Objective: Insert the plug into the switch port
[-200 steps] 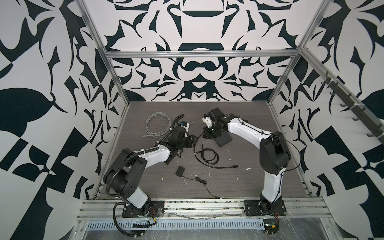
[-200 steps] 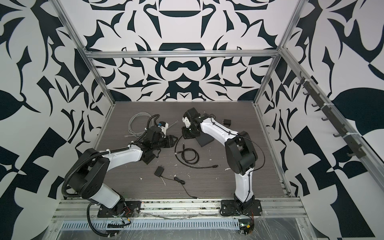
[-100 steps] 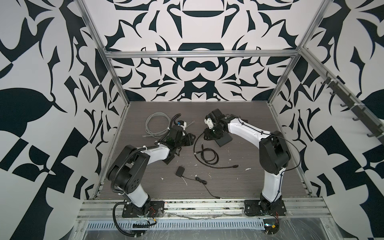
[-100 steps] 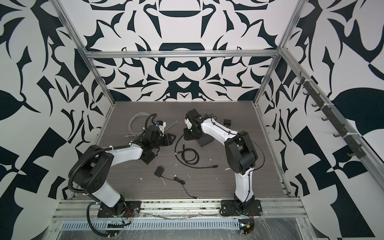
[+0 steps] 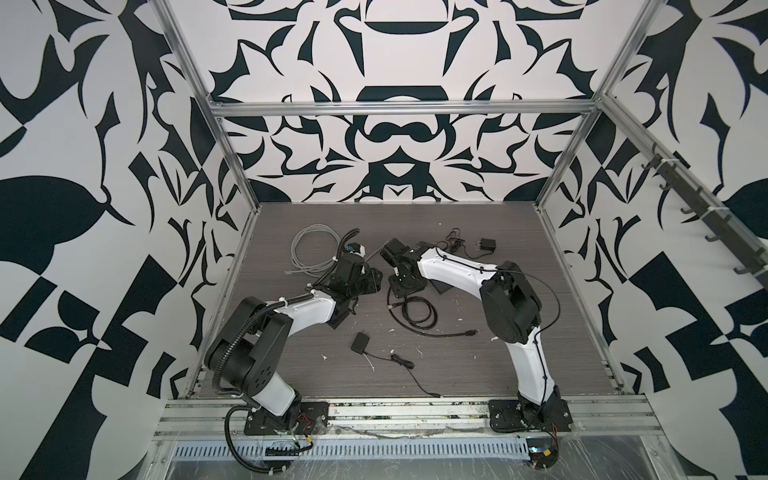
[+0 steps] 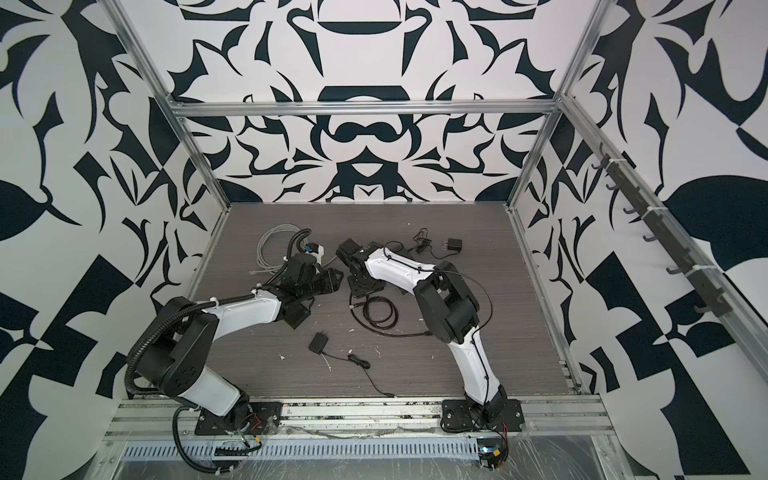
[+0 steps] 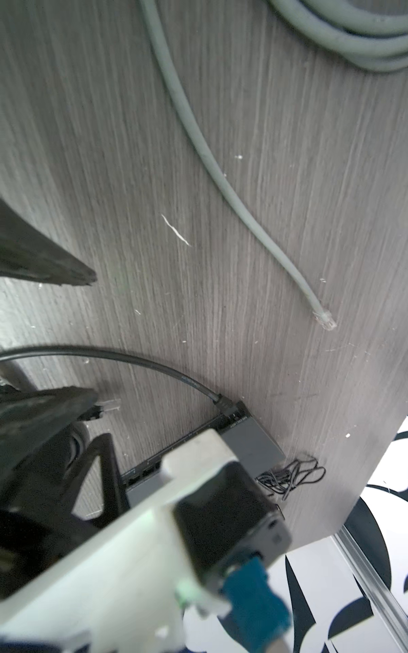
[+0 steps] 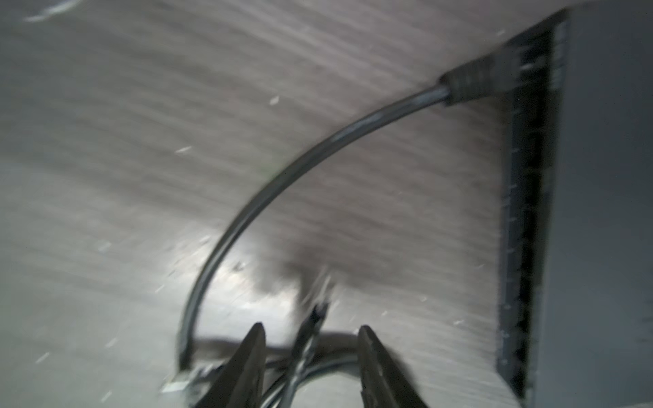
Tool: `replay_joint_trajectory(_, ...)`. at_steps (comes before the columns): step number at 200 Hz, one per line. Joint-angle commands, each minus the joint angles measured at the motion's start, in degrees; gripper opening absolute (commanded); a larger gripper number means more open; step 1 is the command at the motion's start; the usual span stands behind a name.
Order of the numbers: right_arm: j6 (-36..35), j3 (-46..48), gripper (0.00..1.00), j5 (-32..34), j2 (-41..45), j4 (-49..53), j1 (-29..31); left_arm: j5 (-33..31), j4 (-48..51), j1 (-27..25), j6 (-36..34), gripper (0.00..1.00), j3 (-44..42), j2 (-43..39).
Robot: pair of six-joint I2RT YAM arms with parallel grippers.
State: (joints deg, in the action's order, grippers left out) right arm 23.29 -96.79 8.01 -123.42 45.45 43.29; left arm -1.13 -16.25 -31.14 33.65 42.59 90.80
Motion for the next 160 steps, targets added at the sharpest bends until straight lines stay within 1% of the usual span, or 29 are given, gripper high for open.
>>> replay_joint_trajectory(1, 1.8, -3.5, 0.44, 6.5, -0.2, 2.7, 0.5, -0.5, 0.4, 0.0, 0.7, 0.5, -0.9, -0.7)
replay_joint_trajectory(36, 2.0, -5.0, 0.38, 6.6, -2.0, 3.0, 0.7, -0.3, 0.2, 0.0, 0.6, 0.5, -1.0, -0.3)
replay_joint_trajectory(95, 3.0, -6.8, 0.35, 7.3, -3.5, 4.4, 1.3, 0.1, 0.0, 0.0, 0.6, 0.5, -0.5, 0.7)
replay_joint_trajectory(106, 3.3, -6.8, 0.32, 7.3, -3.6, 4.2, 1.3, 0.2, -0.1, 0.0, 0.7, 0.5, -0.3, 0.8)
replay_joint_trajectory(140, 3.5, -6.7, 0.2, 6.2, -3.9, 3.6, 1.2, 0.7, 0.2, 0.0, 0.6, 0.5, 0.1, 0.9)
replay_joint_trajectory(160, 3.6, -6.4, 0.15, 6.1, -3.2, 3.7, 1.3, 0.8, 0.9, 0.0, 0.4, 0.5, 0.4, 1.0)
